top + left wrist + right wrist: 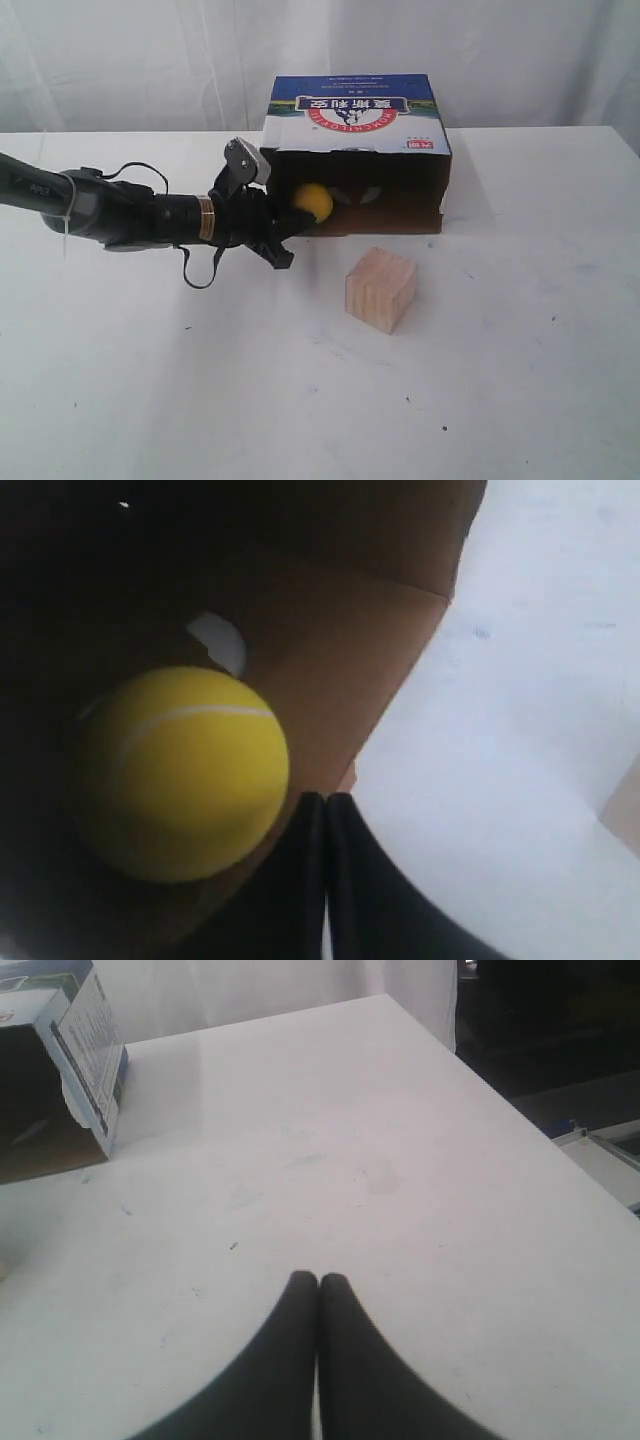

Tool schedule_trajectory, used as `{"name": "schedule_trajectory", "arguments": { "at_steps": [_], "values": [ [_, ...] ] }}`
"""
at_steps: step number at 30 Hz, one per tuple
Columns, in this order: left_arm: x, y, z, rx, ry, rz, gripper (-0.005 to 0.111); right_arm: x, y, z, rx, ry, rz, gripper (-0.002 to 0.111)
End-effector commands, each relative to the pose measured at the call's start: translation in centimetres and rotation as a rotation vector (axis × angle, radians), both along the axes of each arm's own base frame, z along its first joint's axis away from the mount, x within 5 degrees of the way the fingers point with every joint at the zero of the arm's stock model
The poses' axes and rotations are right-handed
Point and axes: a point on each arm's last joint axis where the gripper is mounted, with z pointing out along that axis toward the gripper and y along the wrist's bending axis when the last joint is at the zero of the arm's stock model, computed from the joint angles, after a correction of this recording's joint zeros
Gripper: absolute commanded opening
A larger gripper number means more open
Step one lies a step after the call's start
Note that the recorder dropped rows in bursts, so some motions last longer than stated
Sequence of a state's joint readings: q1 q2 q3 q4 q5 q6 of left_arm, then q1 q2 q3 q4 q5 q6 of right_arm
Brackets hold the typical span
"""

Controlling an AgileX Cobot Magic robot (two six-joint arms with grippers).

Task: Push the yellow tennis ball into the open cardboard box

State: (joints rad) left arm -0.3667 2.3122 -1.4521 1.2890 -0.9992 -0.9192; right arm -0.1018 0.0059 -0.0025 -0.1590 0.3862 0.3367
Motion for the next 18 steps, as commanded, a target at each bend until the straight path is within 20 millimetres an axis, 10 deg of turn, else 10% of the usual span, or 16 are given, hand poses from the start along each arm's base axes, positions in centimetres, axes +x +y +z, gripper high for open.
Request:
{"name": "schedule_trajectory", "arguments": {
  "at_steps": [1,18],
  "values": [
    [-0.2,-0.1,1.0,-0.024,0.026,-0.033,0.000,0.0,0.0,0.0,-0.004,-0.013,-0.002,0.000],
    [-4.2,1.9,-3.2,0.089,0.239,0.025,0.000,0.0,0.0,0.0,-0.004,-0.014,-0.002,0.000]
  ]
}}
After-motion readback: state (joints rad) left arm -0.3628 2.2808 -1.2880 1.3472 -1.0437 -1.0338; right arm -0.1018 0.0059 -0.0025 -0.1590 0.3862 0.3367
